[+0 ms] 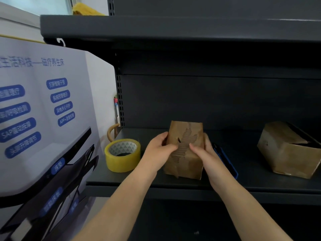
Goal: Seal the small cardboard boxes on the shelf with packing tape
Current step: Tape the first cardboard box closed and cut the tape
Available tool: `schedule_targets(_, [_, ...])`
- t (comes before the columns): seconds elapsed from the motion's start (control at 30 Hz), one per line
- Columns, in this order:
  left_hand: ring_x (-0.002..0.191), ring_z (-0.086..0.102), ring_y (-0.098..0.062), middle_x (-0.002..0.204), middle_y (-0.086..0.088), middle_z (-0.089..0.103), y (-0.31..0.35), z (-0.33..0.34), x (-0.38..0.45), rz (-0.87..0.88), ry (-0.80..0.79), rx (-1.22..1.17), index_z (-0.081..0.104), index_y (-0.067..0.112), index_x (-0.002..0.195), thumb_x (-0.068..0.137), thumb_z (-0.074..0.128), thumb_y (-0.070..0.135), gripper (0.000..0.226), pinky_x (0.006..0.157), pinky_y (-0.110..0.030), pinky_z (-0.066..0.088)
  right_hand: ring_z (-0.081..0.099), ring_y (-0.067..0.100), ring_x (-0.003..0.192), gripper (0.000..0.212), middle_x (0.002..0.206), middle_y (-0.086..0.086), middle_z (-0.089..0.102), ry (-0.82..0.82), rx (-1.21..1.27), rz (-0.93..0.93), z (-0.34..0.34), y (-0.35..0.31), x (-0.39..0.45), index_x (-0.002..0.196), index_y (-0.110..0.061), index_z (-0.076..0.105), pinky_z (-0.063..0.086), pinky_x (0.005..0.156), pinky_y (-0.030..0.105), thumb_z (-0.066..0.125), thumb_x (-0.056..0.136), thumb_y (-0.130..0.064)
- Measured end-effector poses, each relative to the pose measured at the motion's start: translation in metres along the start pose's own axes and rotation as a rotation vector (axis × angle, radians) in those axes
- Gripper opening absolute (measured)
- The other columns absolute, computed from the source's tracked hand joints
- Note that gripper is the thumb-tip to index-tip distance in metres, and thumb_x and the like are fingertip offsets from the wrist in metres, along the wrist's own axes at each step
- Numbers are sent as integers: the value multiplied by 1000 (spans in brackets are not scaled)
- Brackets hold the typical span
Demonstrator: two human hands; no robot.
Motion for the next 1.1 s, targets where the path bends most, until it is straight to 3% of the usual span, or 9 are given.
schedule_targets(0.1, [115,50,-9,135,0,52,5,-10,-1,55,55,206,41,16,139,90,57,22,51,87,-16,40,29,10,136,70,155,-11,17,63,-154,-34,-6,-6,5,142,-48,14,32,109,38,57,89,-31])
schedule_targets(0.23, [130,40,-27,142,-4,46,24,-70,-3,189,436,889,36,20,140,82,54,53,69,103,-44,35,1,3,141,62,154,-21,3,49,-406,-126,-8,-16,4,142,-43,23,9,113,35,54,89,-39])
schedule_targets(0.4, [137,24,-37,149,-9,31,-27,-104,24,-337,128,1269,24,17,143,67,59,71,99,105,-64,20,-2,-9,136,65,144,-29,16,-246,-824,-273,-9,-39,-3,127,-56,30,-11,113,40,64,71,-57])
schedule_targets(0.5, [135,23,-39,148,-9,28,-40,-105,35,-378,-3,1283,28,20,140,63,70,61,96,103,-65,27,2,-7,138,72,149,-23,19,-423,-961,-230,-15,-40,-3,125,-56,33,-10,115,39,76,71,-35])
schedule_targets(0.63, [131,26,-41,142,-8,31,-44,-106,43,-369,-140,1278,36,30,134,61,73,53,85,100,-58,35,6,-12,132,79,141,-31,18,-451,-1121,-240,-11,-44,-3,128,-55,25,4,117,34,76,71,-36])
schedule_targets(0.73, [124,35,-35,136,-6,37,-41,-108,45,-336,-201,1207,41,32,131,63,75,46,77,95,-48,42,16,-5,129,79,131,-33,23,-325,-1298,-329,-3,-50,-6,133,-52,25,7,115,36,68,67,-59])
schedule_targets(0.83, [108,44,-23,125,-1,44,-31,-111,43,-255,-266,1061,48,35,115,72,75,32,51,73,-27,41,27,8,123,83,129,-23,38,-102,-1514,-434,13,-54,-11,136,-45,30,14,106,38,42,61,-80])
schedule_targets(0.97, [98,46,-18,112,11,43,-14,-123,22,-276,-362,800,48,51,95,69,77,29,45,69,-28,41,42,23,111,69,116,-4,54,139,-1676,-470,43,-53,-11,121,-30,54,29,92,45,44,70,-75])
schedule_targets(1.1, [106,52,-19,117,8,51,16,-116,6,-170,-489,707,54,46,102,55,74,34,52,80,-36,52,43,25,105,57,112,1,56,229,-1695,-515,66,-57,-4,110,-24,61,28,86,44,45,78,-68])
Point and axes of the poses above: each hand's wrist, its own x-axis towards the middle knuckle, its own z-axis out of the palm, y = z × x, the point moved 8 cm from there along x, towards the middle knuckle
